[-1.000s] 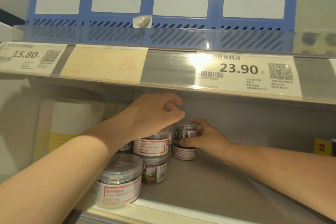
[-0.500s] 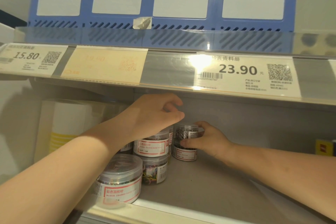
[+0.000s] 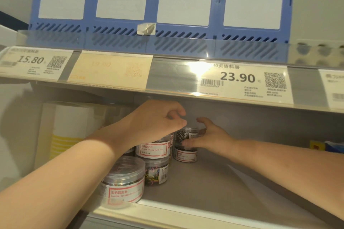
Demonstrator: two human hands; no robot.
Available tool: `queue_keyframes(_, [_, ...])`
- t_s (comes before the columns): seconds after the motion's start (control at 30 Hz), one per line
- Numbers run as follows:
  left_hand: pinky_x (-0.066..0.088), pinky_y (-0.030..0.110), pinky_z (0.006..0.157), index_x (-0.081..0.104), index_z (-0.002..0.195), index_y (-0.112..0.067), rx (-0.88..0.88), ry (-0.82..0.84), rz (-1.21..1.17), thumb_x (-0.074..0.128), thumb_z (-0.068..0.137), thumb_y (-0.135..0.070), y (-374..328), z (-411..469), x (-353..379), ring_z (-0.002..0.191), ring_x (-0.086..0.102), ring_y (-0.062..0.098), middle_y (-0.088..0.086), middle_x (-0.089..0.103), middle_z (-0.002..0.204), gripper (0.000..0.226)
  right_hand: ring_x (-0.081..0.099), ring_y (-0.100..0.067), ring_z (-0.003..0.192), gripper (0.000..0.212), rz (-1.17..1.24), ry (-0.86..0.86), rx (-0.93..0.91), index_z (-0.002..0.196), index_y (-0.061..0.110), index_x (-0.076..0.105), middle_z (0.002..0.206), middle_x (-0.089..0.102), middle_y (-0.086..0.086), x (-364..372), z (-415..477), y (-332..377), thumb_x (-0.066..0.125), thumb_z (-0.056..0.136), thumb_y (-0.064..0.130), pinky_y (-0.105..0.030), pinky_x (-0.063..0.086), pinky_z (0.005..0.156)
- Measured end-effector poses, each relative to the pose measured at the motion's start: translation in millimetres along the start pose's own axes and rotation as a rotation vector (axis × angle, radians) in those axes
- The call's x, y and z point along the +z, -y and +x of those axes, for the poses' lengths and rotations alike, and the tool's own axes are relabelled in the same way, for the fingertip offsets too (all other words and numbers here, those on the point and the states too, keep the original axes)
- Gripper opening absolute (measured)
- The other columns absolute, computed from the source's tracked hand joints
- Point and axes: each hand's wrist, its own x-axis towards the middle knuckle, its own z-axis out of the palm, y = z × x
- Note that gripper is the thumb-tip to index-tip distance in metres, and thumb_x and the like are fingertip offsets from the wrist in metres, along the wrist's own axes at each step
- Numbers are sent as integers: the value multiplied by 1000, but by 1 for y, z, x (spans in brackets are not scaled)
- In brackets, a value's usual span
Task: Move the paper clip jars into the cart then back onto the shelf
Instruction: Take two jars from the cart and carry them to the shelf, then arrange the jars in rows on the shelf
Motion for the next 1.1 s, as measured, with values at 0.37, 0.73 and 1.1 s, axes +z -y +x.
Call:
queue_keyframes(0.37, [46,14,82,62,94,-40,125,41,-166,56,86,-34,-19,-14,-2,87,60,-4,-20,65,90,12,51,-8,103,63,-163,-48,15,127,27,45,117,54,3,-30,-76,40,78,73,30,-12,40,78])
queue_keyframes(0.73, [45,16,82,64,101,-33,379,101,-27,55,89,-32,-119,-103,10,91,58,-4,-18,63,96,15,64,-3,86,10,-202,-234,-2,86,30,66,89,69,11,-74,-280,91,70,82,21,-19,49,79])
queue_keyframes(1.1, [35,6,65,69,95,-22,889,311,-419,51,86,-39,-357,-308,98,76,52,-9,-15,64,78,27,58,-3,75,10,-656,-474,401,79,32,62,78,65,11,-124,-633,125,60,88,28,-24,44,68])
